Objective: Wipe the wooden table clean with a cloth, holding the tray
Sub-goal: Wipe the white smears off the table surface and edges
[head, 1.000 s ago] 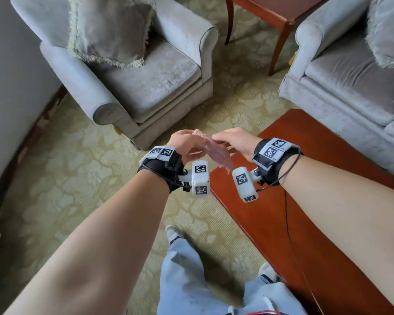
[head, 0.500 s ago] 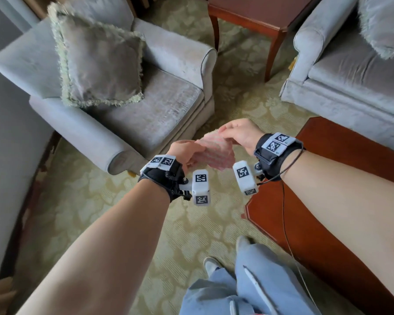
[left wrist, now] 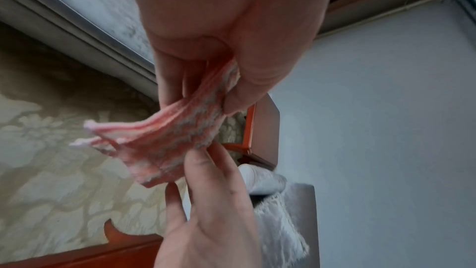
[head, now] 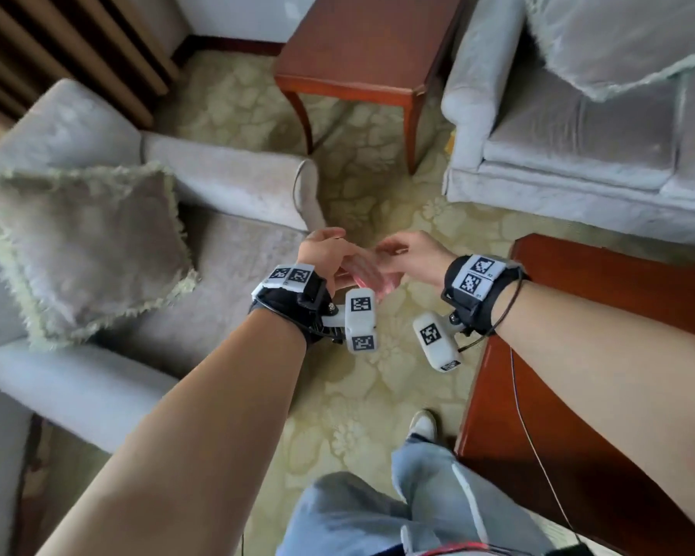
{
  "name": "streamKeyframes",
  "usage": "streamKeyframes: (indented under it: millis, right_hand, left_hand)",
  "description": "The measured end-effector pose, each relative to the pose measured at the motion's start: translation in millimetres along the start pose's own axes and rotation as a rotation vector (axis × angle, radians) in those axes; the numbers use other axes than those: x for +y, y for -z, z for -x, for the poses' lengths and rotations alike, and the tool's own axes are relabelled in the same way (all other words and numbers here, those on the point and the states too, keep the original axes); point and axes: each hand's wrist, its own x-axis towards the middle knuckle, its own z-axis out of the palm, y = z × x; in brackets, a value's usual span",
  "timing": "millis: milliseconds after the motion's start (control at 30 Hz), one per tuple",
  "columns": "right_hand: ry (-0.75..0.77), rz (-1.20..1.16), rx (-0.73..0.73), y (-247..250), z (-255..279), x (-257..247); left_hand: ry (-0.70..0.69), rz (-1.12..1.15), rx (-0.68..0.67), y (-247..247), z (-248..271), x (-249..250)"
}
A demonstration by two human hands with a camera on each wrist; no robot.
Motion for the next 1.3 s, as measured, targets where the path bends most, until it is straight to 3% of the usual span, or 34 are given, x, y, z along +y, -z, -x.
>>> streamKeyframes:
  millis: [200,333,433,533,667,767,867,933,1033,1300]
  right_hand:
    - [-0.016,0.021,0.044,60,-22,-7]
    - [-0.138,-0.013,0.255,87,-28,9]
    - [-0.23,-0.081,0.402,101,-31,21]
    - [-0.3,-0.245,0.554,104,-22,32]
    - [-0.351,-0.426,0.756,92,-16,56]
    - [-0.453,-0.514,0.918,82,-10,85]
    - [-0.52,-0.675,1.0,74,6,118]
    - [-0.56,-0.759,1.005,72,17,140]
    - [-0.632,-0.69,0.973,73,26,179]
    - [-0.718,-0.719,1.061,66,15,269]
  left_hand:
    - [0.022,-0.09,-0.248,-80,-43,63]
    - [0.103,-0.08,-0.456,-128,-72,84]
    - [0.07,-0.344,-0.593,-166,-99,87]
    - [-0.002,-0.619,-0.764,-197,-111,84]
    - [-0.038,-0.767,-0.83,-229,-114,69]
    - [0.021,-0.889,-0.911,-251,-112,43]
    - [-0.03,-1.055,-0.997,-273,-112,9]
    - [-0.121,-1.152,-1.012,-286,-116,-16]
    - [-0.197,-1.229,-0.983,-301,-127,-50]
    - [-0.212,-1.351,-0.852,-334,-177,-123]
